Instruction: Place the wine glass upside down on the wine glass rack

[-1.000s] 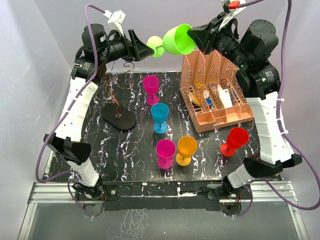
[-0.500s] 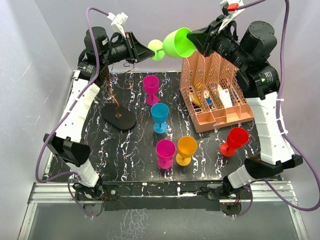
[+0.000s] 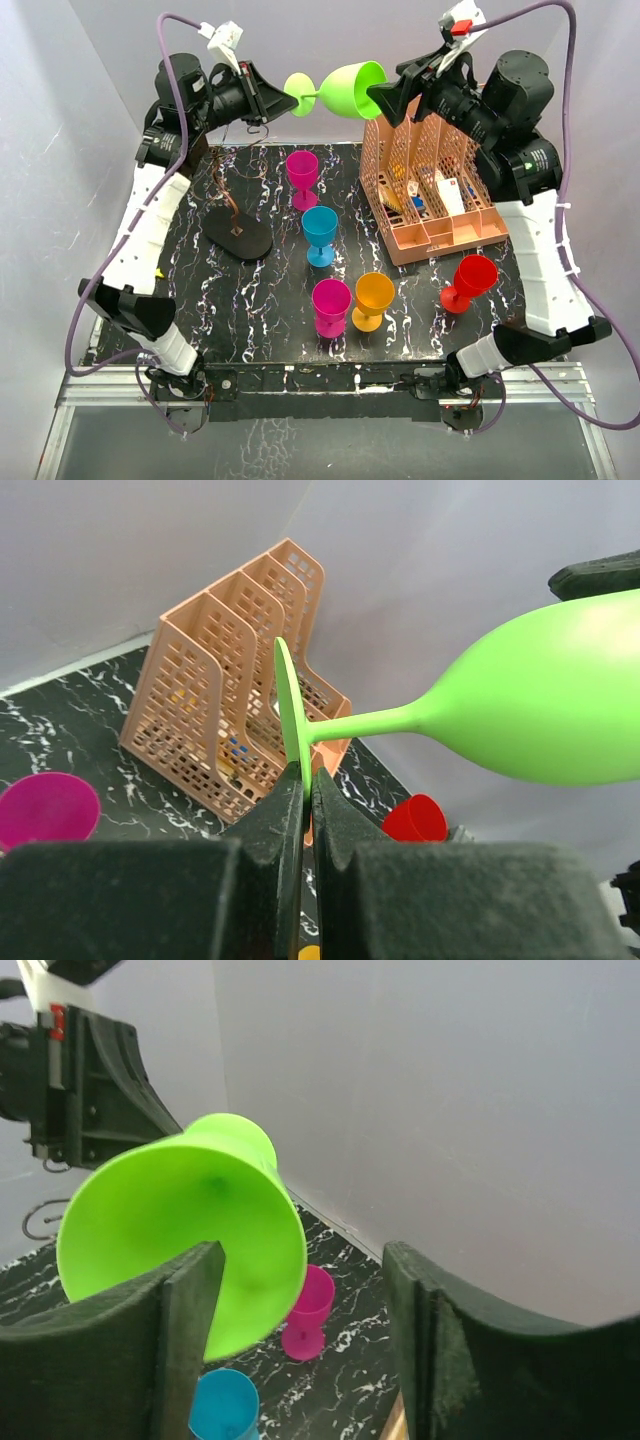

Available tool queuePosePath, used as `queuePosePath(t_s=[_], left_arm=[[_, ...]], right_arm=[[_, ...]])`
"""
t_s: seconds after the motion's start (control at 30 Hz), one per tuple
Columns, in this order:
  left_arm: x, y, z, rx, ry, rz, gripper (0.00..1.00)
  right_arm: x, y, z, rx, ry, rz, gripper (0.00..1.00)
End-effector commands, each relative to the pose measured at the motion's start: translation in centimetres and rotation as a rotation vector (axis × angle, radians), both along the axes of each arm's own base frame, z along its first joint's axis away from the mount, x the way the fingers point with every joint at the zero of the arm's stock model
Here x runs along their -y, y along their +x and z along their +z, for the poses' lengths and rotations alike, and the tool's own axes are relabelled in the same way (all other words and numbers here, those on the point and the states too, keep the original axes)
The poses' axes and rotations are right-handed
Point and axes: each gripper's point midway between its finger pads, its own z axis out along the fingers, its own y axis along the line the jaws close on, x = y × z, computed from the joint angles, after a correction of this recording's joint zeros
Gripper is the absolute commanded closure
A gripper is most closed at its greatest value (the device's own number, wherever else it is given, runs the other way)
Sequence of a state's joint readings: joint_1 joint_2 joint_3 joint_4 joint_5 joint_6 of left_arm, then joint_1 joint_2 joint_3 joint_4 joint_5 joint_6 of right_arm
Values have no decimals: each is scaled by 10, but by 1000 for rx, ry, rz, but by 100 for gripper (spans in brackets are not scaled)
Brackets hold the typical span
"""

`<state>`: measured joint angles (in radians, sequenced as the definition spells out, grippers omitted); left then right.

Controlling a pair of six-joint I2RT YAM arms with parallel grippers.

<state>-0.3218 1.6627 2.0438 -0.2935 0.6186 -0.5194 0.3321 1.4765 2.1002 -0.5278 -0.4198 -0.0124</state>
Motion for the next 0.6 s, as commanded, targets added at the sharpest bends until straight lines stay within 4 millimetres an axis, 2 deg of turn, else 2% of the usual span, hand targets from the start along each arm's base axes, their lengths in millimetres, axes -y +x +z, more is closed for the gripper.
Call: queuePosePath(t_s=[0.0,0.17,0.33,0.43,0.57], left_arm=[[-36,-24,51,155,10,116,100],[-77,-18,63,230,87,296,100],[-128,-17,79,329,209,523,100],[-163,-23,94,408,306,666,100],[-207,-34,113,492,431,849,100]], right_arm=[[16,-25,25,104,-18,-25,25],[29,-32,30,129,-40,-69,13],[47,-24,30,130,-45,-168,5],[56,-11,21,116,-64,-238,5],[64,8,-5,75,-111,-306,4]])
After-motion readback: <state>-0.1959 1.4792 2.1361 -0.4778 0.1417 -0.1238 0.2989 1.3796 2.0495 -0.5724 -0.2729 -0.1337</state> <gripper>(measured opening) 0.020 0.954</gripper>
